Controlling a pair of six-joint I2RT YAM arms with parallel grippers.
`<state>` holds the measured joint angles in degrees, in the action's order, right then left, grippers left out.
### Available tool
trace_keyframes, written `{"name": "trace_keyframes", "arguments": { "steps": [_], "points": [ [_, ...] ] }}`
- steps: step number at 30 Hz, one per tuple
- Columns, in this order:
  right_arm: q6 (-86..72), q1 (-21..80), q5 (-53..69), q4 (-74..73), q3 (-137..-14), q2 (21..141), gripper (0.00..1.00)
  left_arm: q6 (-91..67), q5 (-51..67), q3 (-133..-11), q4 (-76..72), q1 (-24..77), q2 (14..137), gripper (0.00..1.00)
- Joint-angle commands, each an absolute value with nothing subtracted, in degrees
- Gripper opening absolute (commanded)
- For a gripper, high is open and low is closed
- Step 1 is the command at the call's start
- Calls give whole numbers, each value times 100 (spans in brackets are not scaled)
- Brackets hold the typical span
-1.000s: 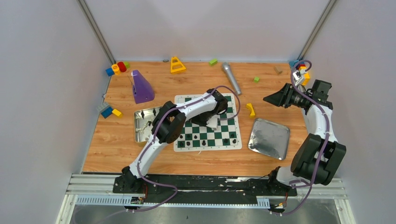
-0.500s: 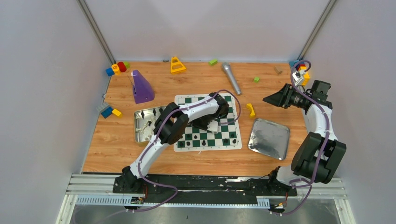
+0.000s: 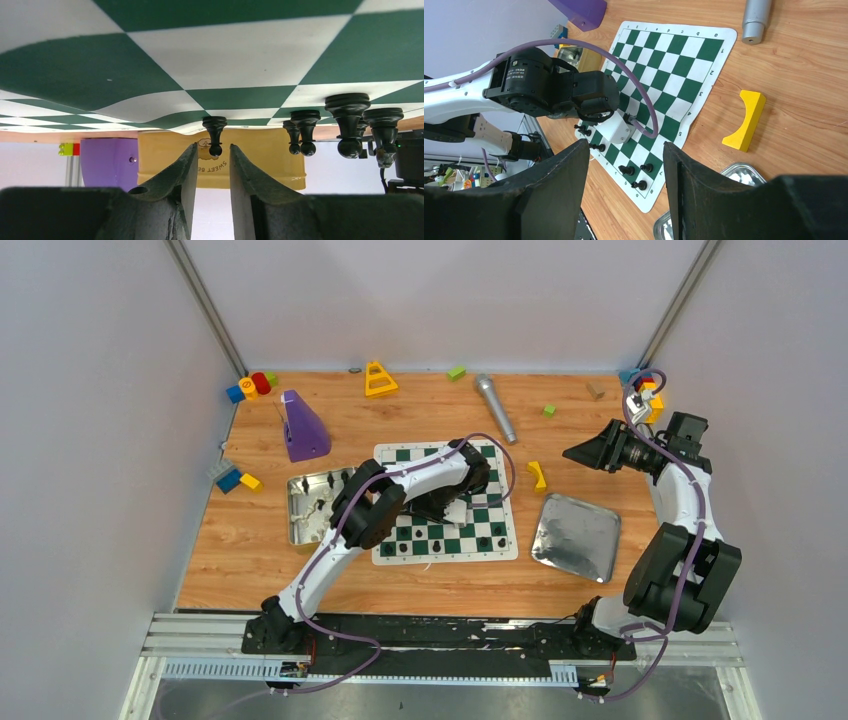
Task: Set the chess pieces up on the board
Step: Place the chess piece on the chessboard, then pick up the chess piece from the chessboard.
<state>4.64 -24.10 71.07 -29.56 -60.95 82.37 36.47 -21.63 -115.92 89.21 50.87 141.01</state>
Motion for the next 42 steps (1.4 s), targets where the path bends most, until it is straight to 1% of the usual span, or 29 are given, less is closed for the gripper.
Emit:
{"name": "trace_keyframes", "arguments": {
  "steps": [1, 8, 10, 13, 15, 18, 20, 22, 26, 30, 35, 42],
  "points": [
    [615, -2457, 7321, -2873, -6108, 8245, 57, 3628, -2193, -11819, 9505, 5102, 14035, 37],
    [622, -2460, 7329, -2879, -6117, 8287, 57, 3700, -1958, -12066, 9481, 4924, 13619, 40],
    [617, -2458, 7321, -2874, -6122, 8301, 57, 3720, -1769, -12067, 9391, 4829, 13400, 41],
    [628, -2456, 7307, -2881, -6117, 8317, 57, 3727, -1183, -11956, 9112, 4641, 12955, 41],
    [624, -2457, 7295, -2882, -6125, 8323, 57, 3685, -668, -11761, 8799, 4491, 12601, 42],
    [624, -2460, 7271, -2879, -6126, 8356, 57, 3550, 246, -11055, 7931, 4273, 11899, 43],
    [616, -2452, 7269, -2881, -6134, 8387, 57, 3399, 644, -10521, 7358, 4153, 11534, 44],
    [615, -2453, 7269, -2876, -6135, 8435, 57, 3217, 798, -10089, 6852, 4085, 11314, 45],
    [598, -2458, 7261, -2887, -6135, 8464, 57, 2944, 870, -9560, 6287, 4007, 11204, 44],
    [598, -2452, 7224, -2889, -6126, 8443, 57, 2564, 1080, -9284, 5911, 3812, 11276, 43],
    [589, -2457, 7225, -2899, -6124, 8469, 57, 2321, 959, -8860, 5340, 3721, 11261, 44],
    [572, -2454, 7229, -2893, -6118, 8486, 57, 2316, 913, -8699, 5211, 3691, 11351, 41]
  ]
}}
